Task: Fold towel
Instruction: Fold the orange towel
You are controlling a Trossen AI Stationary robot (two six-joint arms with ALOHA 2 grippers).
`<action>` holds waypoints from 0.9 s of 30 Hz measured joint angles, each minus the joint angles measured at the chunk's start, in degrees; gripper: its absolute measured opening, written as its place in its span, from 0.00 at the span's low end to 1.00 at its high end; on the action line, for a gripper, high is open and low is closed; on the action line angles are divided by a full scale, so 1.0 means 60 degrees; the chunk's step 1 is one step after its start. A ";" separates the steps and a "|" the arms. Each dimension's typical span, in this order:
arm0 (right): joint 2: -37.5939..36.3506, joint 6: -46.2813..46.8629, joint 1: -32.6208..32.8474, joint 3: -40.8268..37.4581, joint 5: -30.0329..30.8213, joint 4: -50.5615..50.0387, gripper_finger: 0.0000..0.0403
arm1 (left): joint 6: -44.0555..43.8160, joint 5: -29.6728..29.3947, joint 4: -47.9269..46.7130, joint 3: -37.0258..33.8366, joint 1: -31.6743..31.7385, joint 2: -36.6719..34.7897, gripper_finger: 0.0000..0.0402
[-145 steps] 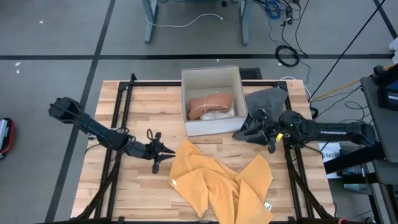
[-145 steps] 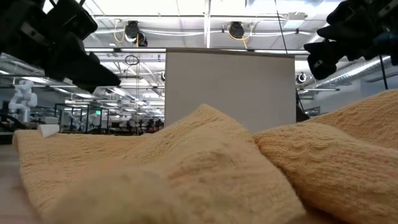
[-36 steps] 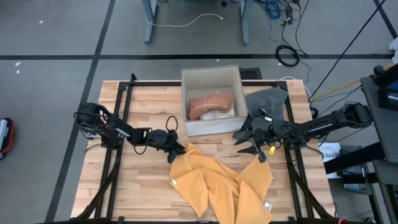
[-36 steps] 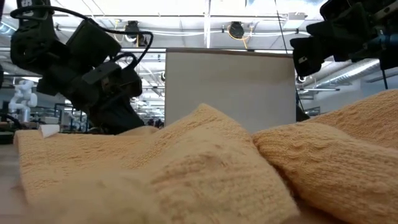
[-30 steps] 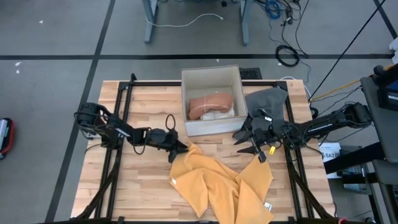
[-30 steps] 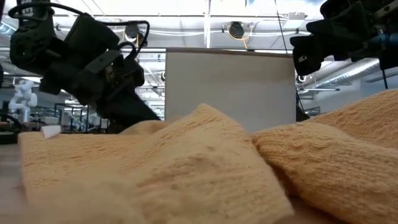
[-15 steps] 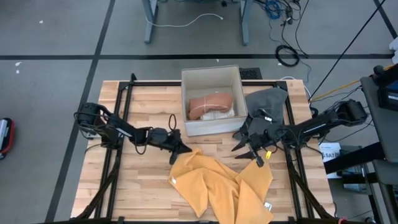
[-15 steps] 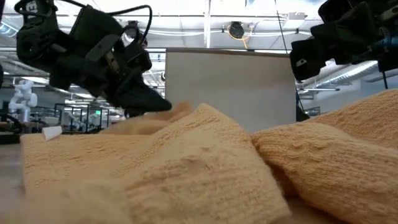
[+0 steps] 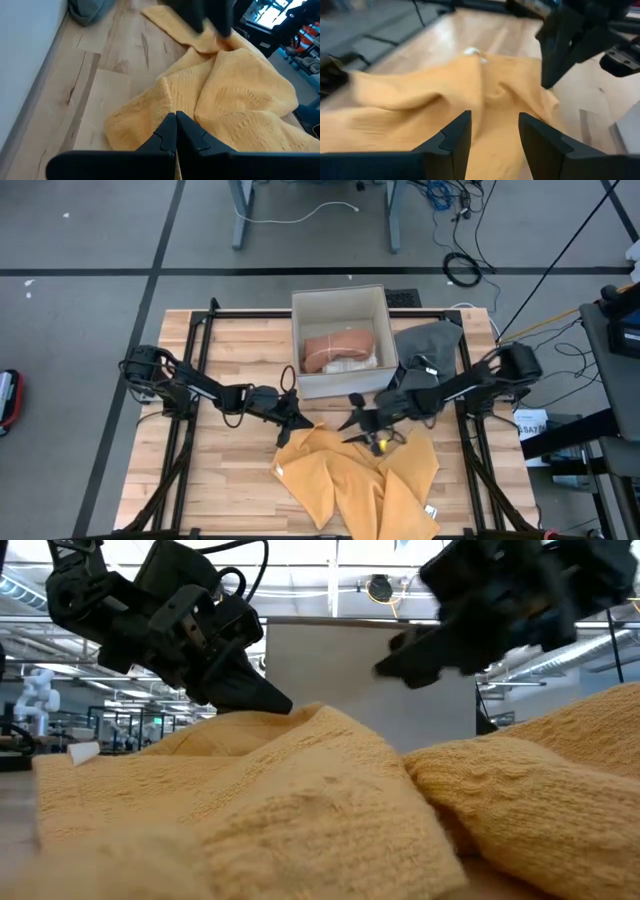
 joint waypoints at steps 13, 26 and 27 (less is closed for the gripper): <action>0.1853 -0.1089 -0.0220 0.1572 0.1836 -0.0587 0.38 | 0.0201 0.0002 -0.0149 0.0004 -0.0255 0.0000 0.00; 0.2932 -0.1492 -0.0259 0.3149 0.1572 -0.1931 0.38 | 0.0273 -0.0083 -0.0106 0.0004 -0.0251 -0.0002 0.00; 0.3011 -0.1517 -0.0259 0.3332 0.1799 -0.2069 0.38 | 0.0273 -0.0083 -0.0106 0.0007 -0.0251 -0.0004 0.00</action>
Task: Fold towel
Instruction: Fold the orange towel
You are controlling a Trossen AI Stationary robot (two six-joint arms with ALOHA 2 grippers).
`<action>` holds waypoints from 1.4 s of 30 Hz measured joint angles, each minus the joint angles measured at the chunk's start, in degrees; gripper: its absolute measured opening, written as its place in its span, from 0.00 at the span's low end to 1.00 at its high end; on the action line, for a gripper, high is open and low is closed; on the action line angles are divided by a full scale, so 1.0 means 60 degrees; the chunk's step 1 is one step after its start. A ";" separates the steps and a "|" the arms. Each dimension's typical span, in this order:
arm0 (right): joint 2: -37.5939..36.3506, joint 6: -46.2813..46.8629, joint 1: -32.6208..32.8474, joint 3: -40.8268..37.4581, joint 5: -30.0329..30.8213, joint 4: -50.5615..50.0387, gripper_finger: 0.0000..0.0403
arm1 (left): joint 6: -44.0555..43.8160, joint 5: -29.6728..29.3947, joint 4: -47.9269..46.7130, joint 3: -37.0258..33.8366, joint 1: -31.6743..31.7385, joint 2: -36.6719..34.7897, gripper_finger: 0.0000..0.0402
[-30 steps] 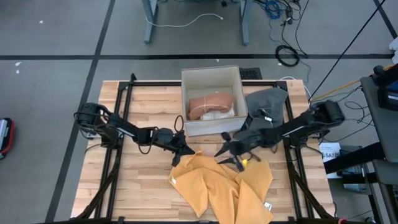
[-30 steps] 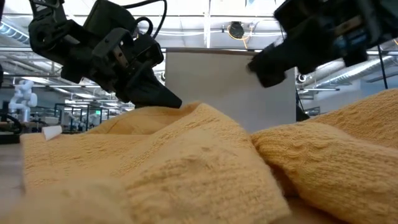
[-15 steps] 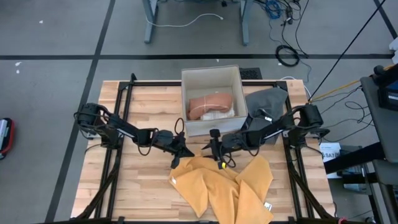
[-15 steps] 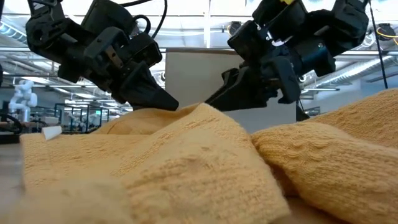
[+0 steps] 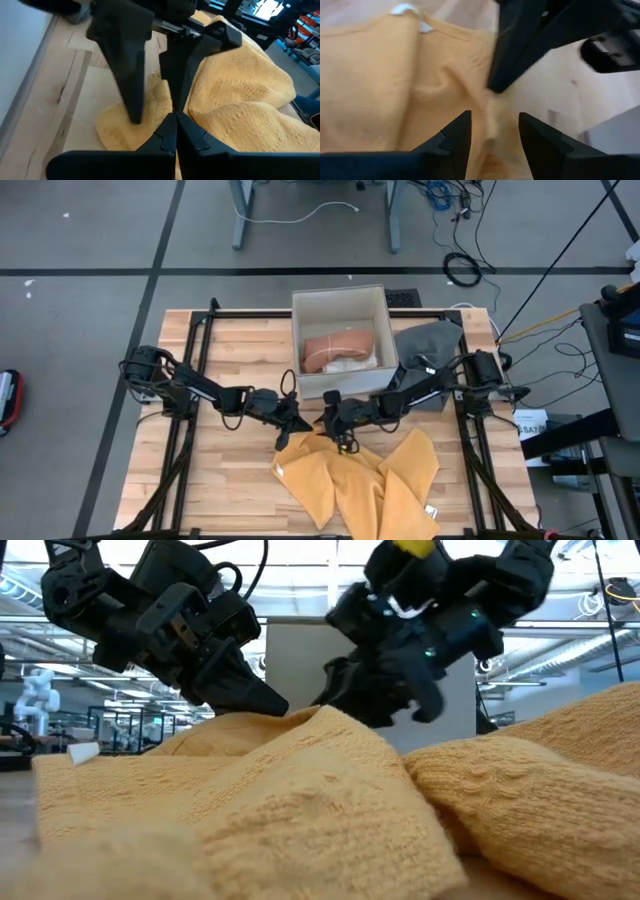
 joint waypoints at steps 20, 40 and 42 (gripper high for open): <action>0.0067 -0.0460 0.0222 0.1192 0.0571 -0.1972 0.08 | 0.0190 -0.0020 0.0004 0.0000 0.0000 0.0000 0.00; -0.3275 -0.1018 0.0173 0.1192 0.0007 -0.5223 0.00 | 0.2209 -0.0583 0.2241 -0.0007 0.0004 -0.0007 0.28; -0.3902 -0.1034 0.0147 0.1192 0.0003 -0.5582 0.00 | 0.2284 -0.0668 0.2592 -0.0007 0.0038 -0.0007 0.33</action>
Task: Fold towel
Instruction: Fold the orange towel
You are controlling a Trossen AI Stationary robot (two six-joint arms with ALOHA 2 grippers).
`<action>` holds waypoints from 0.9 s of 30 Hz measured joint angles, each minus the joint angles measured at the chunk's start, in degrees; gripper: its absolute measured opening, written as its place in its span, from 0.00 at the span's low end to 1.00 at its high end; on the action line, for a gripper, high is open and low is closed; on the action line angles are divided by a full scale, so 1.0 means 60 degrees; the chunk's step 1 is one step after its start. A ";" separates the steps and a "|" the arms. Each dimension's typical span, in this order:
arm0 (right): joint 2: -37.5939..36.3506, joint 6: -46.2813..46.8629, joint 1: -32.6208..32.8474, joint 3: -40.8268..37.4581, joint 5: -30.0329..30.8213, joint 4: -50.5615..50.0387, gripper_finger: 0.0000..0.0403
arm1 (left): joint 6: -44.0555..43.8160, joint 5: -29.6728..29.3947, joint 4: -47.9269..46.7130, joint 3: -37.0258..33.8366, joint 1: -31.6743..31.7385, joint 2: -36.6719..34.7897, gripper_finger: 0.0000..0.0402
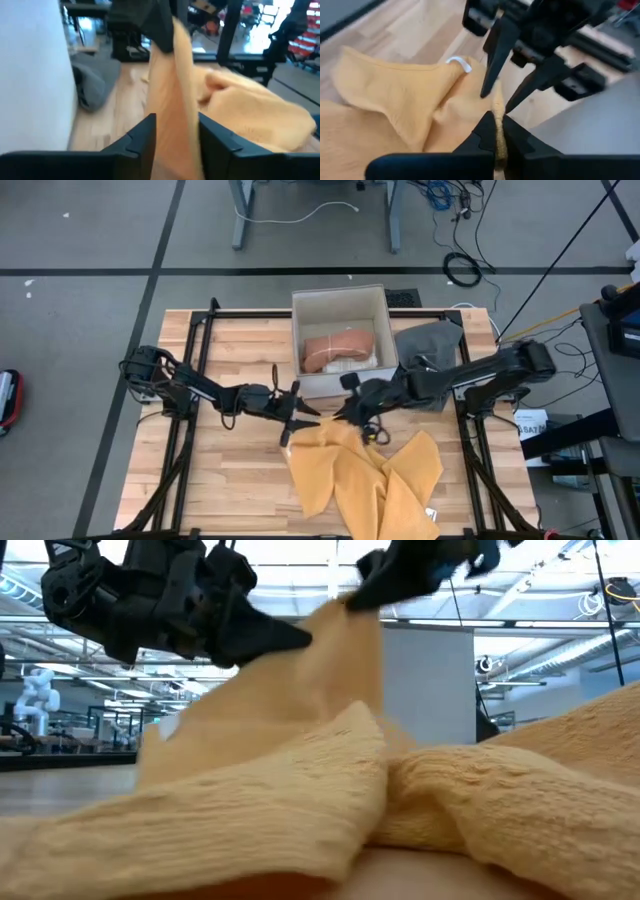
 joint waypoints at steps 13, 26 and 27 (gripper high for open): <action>-0.3726 -0.0781 -0.0163 0.0000 0.0474 -0.0921 0.00 | -0.1026 0.1081 0.0564 0.0066 0.0629 -0.0002 0.43; -0.5324 -0.1240 -0.0173 0.0218 0.0555 -0.0733 0.00 | -0.1370 0.1652 0.0031 0.0066 0.0629 0.0000 0.42; -0.5332 -0.1240 -0.0169 0.0351 0.0544 -0.0828 0.00 | -0.1370 0.1652 -0.0026 0.0066 0.0629 -0.0004 0.41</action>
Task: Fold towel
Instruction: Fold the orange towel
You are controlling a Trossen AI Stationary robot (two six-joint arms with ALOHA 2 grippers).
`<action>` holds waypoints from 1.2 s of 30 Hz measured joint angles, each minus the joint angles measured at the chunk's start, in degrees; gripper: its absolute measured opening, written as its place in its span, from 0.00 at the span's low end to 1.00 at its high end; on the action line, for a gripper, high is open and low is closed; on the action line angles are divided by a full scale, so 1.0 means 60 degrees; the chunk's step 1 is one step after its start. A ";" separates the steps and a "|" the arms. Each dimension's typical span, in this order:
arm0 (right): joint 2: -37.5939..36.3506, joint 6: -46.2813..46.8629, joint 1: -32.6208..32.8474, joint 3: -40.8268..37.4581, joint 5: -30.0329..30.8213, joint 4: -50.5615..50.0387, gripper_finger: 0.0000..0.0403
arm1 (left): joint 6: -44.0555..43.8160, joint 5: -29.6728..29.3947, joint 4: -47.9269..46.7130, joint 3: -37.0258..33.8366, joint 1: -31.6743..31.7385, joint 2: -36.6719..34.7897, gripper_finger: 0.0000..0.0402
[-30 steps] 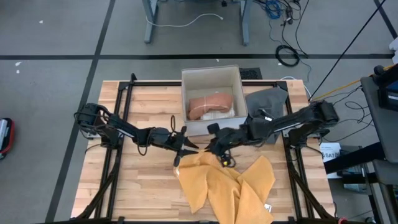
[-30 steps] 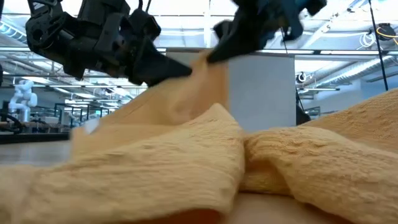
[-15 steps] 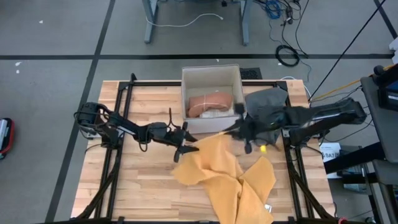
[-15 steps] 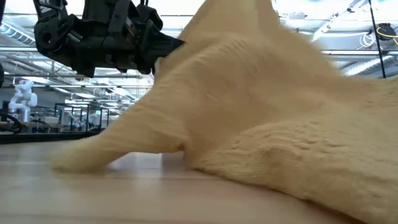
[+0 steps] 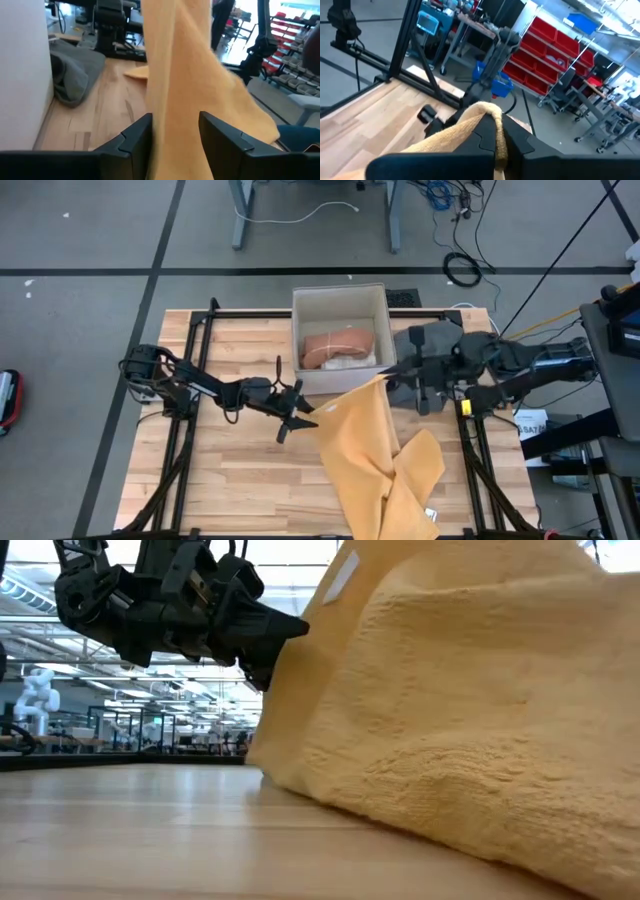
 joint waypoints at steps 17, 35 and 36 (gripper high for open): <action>0.0616 -0.0109 0.0004 0.2037 -0.0034 -0.1295 0.00 | 0.1069 -0.0491 -0.1246 0.0000 0.0000 0.0004 0.31; 0.0809 -0.0237 0.0004 0.2224 -0.0030 -0.1307 0.00 | 0.2516 -0.1281 -0.2855 0.0991 -0.0237 0.0545 0.31; 0.0809 -0.0237 0.0004 0.2224 -0.0030 -0.1298 0.00 | 0.2512 -0.1306 -0.2843 0.1110 -0.0194 0.0789 0.31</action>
